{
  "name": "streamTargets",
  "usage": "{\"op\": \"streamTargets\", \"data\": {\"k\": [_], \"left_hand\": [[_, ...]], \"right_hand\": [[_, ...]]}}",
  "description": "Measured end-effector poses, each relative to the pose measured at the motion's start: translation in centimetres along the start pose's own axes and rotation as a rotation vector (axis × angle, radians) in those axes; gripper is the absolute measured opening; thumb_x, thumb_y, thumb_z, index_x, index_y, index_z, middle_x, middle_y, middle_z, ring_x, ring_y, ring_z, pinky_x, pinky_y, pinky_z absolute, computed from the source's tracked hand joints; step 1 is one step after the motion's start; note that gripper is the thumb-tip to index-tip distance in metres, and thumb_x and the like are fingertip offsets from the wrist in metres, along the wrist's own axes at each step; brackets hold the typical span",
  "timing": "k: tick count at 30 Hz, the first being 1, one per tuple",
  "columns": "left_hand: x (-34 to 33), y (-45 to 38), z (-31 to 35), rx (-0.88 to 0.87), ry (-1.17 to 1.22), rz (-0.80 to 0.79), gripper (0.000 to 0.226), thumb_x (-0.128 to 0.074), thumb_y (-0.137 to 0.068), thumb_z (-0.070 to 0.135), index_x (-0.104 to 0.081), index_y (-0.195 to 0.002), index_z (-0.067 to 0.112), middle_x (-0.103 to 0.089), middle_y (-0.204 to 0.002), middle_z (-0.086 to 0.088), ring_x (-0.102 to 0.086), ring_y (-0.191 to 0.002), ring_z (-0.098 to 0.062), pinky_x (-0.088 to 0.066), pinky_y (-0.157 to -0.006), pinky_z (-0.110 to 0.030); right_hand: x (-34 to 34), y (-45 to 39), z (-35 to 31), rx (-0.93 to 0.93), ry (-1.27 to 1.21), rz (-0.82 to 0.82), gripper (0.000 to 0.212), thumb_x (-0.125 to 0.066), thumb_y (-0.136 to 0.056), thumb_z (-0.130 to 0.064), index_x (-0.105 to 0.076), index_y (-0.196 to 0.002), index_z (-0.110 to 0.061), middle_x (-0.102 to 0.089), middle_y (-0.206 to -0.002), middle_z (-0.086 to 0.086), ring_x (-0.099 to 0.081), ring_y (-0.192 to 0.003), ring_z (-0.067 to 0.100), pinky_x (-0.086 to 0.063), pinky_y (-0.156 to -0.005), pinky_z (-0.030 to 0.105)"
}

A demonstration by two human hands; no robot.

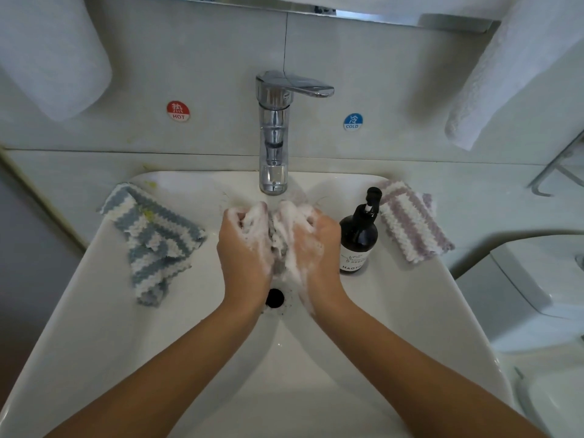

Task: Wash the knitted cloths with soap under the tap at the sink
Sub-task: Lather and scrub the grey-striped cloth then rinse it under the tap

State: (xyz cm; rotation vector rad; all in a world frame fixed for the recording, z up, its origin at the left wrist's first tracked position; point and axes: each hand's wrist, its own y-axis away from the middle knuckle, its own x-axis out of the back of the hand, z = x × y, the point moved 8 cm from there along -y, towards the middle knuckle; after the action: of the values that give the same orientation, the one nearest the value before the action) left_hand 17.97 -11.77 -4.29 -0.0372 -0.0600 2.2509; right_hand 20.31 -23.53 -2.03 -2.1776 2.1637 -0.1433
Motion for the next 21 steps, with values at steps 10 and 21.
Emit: {"op": "streamTargets", "data": {"k": [10, 21], "left_hand": [[-1.0, 2.4, 1.0, -0.202, -0.054, -0.068, 0.042, -0.050, -0.096, 0.001, -0.044, -0.058, 0.017, -0.046, -0.054, 0.001, -0.045, -0.051, -0.008, -0.039, -0.050, -0.027], [-1.1, 2.5, 0.5, -0.201, -0.055, -0.074, 0.040, -0.049, -0.096, 0.000, -0.046, -0.064, 0.023, -0.047, -0.060, 0.010, -0.050, -0.051, 0.005, -0.038, -0.053, -0.012]], "right_hand": [[1.0, -0.6, 2.5, -0.171, -0.111, 0.049, 0.042, -0.046, -0.097, -0.002, -0.043, -0.059, -0.020, -0.043, -0.051, -0.010, -0.041, -0.052, 0.012, -0.034, -0.051, 0.028], [0.3, -0.6, 1.8, -0.073, 0.049, -0.013, 0.040, -0.051, -0.091, 0.000, -0.040, -0.057, -0.018, -0.038, -0.056, -0.003, -0.037, -0.059, 0.014, -0.031, -0.055, 0.032]]}}
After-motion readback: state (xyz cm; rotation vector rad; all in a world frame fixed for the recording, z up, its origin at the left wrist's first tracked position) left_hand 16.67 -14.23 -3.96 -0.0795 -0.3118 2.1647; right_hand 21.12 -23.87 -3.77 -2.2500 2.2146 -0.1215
